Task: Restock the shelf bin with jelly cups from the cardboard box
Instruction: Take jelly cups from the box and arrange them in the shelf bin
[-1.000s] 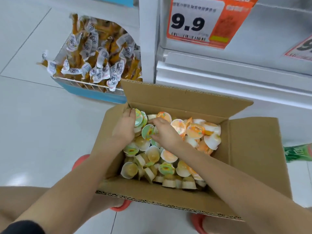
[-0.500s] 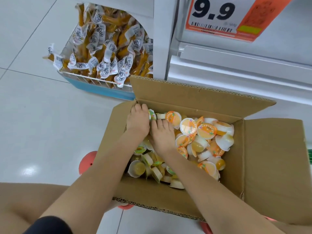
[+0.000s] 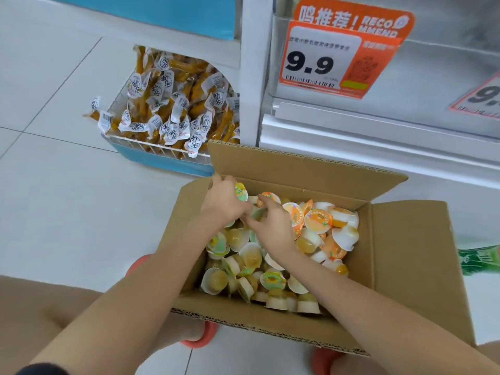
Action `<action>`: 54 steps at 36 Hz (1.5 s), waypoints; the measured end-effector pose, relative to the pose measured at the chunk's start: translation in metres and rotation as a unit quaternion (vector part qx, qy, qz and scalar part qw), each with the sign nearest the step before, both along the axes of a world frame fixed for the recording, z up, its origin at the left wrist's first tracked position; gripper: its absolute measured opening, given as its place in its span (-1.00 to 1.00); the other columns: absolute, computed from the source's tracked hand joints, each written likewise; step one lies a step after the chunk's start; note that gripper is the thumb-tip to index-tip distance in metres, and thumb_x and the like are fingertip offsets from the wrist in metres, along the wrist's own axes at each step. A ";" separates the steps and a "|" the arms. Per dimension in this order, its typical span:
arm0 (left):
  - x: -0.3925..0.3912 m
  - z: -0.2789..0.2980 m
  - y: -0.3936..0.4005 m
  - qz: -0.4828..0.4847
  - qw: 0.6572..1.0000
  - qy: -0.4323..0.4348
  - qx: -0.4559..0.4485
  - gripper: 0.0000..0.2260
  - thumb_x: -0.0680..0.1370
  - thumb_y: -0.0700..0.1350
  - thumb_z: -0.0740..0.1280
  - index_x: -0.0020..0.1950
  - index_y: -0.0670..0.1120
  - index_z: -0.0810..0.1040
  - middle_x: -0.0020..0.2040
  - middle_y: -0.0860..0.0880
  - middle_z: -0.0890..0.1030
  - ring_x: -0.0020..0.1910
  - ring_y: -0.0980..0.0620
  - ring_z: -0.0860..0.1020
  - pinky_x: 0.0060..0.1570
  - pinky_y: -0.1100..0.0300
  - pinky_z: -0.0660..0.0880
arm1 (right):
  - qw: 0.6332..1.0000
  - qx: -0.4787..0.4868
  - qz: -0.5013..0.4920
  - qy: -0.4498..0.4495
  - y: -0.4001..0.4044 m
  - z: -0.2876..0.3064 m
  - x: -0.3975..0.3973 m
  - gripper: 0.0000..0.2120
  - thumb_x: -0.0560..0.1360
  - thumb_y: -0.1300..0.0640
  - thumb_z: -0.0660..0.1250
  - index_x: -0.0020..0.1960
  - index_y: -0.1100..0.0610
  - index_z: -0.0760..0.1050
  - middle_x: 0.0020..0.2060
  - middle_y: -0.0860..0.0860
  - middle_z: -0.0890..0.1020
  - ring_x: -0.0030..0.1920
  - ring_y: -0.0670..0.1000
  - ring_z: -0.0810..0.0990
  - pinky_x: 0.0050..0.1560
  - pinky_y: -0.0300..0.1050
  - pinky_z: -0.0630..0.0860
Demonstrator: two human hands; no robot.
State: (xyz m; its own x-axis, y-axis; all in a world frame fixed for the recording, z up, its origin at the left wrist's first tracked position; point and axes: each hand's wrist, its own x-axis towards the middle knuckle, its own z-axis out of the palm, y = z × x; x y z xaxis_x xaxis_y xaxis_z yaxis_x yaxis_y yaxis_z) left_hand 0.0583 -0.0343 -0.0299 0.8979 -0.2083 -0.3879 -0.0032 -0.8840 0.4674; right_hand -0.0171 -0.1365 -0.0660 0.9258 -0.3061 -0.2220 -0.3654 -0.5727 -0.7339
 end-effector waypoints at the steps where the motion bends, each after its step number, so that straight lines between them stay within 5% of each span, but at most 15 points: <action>1: 0.003 0.006 -0.001 0.009 1.000 0.007 -0.023 -0.54 0.31 -0.05 0.47 0.14 -0.16 0.47 0.14 -0.15 0.39 0.09 -0.14 0.47 -0.04 0.11 0.41 | 0.996 0.046 -0.065 0.035 -0.002 0.010 0.001 -0.40 0.42 -0.10 0.42 0.36 0.17 0.41 -0.07 0.07 0.63 -0.11 -0.01 0.55 -0.22 -0.33 0.42; 3: 0.005 0.024 -0.003 0.012 0.999 0.018 -0.049 -0.56 0.32 -0.08 0.48 0.15 -0.14 0.50 0.10 -0.13 0.45 0.02 -0.11 0.50 -0.11 0.17 0.39 | 0.952 0.203 -0.194 0.124 -0.012 0.033 0.002 -0.47 0.40 -0.10 0.45 0.22 0.19 0.46 -0.15 0.10 0.63 -0.21 0.00 0.54 -0.21 -0.23 0.52; 6: 0.006 0.054 -0.003 -0.030 0.998 0.013 -0.055 -0.49 0.33 -0.12 0.48 0.27 -0.08 0.49 0.13 -0.10 0.54 -0.04 -0.06 0.53 -0.15 0.23 0.39 | 0.790 0.513 -0.251 0.224 -0.034 0.068 -0.003 -0.60 0.45 0.01 0.44 0.11 0.25 0.42 -0.05 0.22 0.59 -0.05 0.13 0.62 -0.02 -0.02 0.62; 9: 0.001 0.087 -0.004 -0.082 0.994 -0.003 -0.067 -0.48 0.35 -0.10 0.47 0.29 -0.07 0.45 0.04 -0.04 0.51 -0.12 0.00 0.46 -0.26 0.25 0.35 | 0.735 0.600 -0.213 0.232 -0.056 0.099 -0.015 -0.62 0.48 0.07 0.40 0.20 0.26 0.44 -0.01 0.26 0.58 -0.09 0.18 0.65 -0.08 0.05 0.63; 13: -0.016 0.121 -0.008 -0.126 0.985 -0.084 -0.083 -0.36 0.28 0.00 0.56 0.27 -0.08 0.39 0.07 0.02 0.45 -0.01 0.08 0.41 -0.15 0.28 0.28 | 0.732 0.633 -0.164 0.190 -0.076 0.136 -0.024 -0.65 0.49 0.21 0.33 0.27 0.23 0.47 0.21 0.27 0.53 0.14 0.21 0.59 -0.02 0.07 0.59; 17: -0.035 0.145 -0.015 -0.106 0.979 -0.121 -0.128 -0.38 0.24 0.07 0.57 0.19 -0.07 0.43 0.02 0.02 0.52 -0.05 0.08 0.48 -0.27 0.27 0.37 | 0.770 0.613 -0.130 0.119 -0.091 0.164 -0.026 -0.65 0.50 0.24 0.31 0.28 0.26 0.45 0.24 0.22 0.54 0.17 0.16 0.57 0.02 -0.09 0.59; 22: -0.053 0.160 -0.025 -0.070 0.968 -0.086 -0.226 -0.44 0.24 0.03 0.59 0.18 -0.01 0.52 0.01 0.05 0.62 -0.02 0.11 0.58 0.03 0.17 0.53 | 0.825 0.556 -0.100 -0.011 -0.094 0.188 -0.030 -0.70 0.48 0.30 0.34 0.19 0.22 0.40 0.12 0.22 0.60 -0.02 0.08 0.64 0.00 -0.09 0.62; 28: -0.056 0.169 -0.039 -0.041 0.950 -0.130 -0.280 -0.62 0.26 -0.01 0.58 0.03 -0.01 0.62 -0.14 0.06 0.65 -0.21 0.16 0.56 -0.22 0.30 0.48 | 0.908 0.412 -0.015 -0.069 -0.083 0.201 -0.032 -0.68 0.45 0.31 0.39 0.12 0.15 0.34 -0.17 0.12 0.62 -0.22 0.03 0.59 -0.03 -0.07 0.60; 36: -0.052 0.169 -0.048 -0.144 0.956 -0.167 -0.196 -0.47 0.16 0.08 0.61 0.05 -0.04 0.58 -0.08 0.05 0.44 -0.10 0.12 0.44 -0.18 0.55 0.30 | 0.933 0.344 0.014 -0.102 -0.087 0.196 -0.037 -0.62 0.33 0.15 0.48 0.10 0.05 0.44 -0.16 0.04 0.67 -0.23 -0.01 0.62 -0.14 -0.12 0.59; 41: -0.054 0.159 -0.053 -0.160 0.952 -0.191 -0.180 -0.40 0.12 0.03 0.63 0.10 -0.11 0.58 -0.05 -0.08 0.49 -0.06 0.03 0.48 -0.16 0.45 0.32 | 0.960 0.264 0.054 -0.077 -0.091 0.194 -0.038 -0.45 0.17 -0.03 0.54 0.14 -0.02 0.51 -0.06 -0.02 0.66 -0.08 -0.08 0.64 -0.09 -0.10 0.61; 45: -0.056 0.160 -0.055 -0.185 0.951 -0.188 -0.161 -0.32 0.12 0.06 0.63 0.16 -0.12 0.51 0.01 -0.04 0.45 0.05 0.01 0.43 0.06 0.21 0.36 | 0.971 0.217 0.041 -0.089 -0.092 0.195 -0.037 -0.49 0.24 0.11 0.58 0.16 0.01 0.53 -0.10 -0.06 0.66 -0.14 -0.14 0.64 -0.14 -0.23 0.57; 51: -0.058 0.165 -0.054 -0.195 0.943 -0.213 -0.167 -0.41 0.17 0.14 0.48 0.10 -0.12 0.53 -0.06 0.01 0.57 -0.07 0.04 0.49 -0.11 0.24 0.26 | 0.967 0.234 0.047 -0.087 -0.094 0.199 -0.039 -0.54 0.25 0.12 0.58 0.09 -0.09 0.52 -0.10 -0.10 0.65 -0.10 -0.16 0.63 -0.07 -0.20 0.59; 54: -0.056 0.167 -0.053 -0.189 0.940 -0.229 -0.170 -0.43 0.20 0.07 0.58 0.11 -0.10 0.52 -0.02 0.02 0.56 -0.04 0.07 0.46 -0.03 0.25 0.27 | 0.955 0.288 0.042 -0.061 -0.094 0.205 -0.037 -0.45 0.21 0.05 0.54 0.18 0.03 0.51 -0.08 -0.05 0.64 -0.07 -0.08 0.63 -0.08 -0.12 0.62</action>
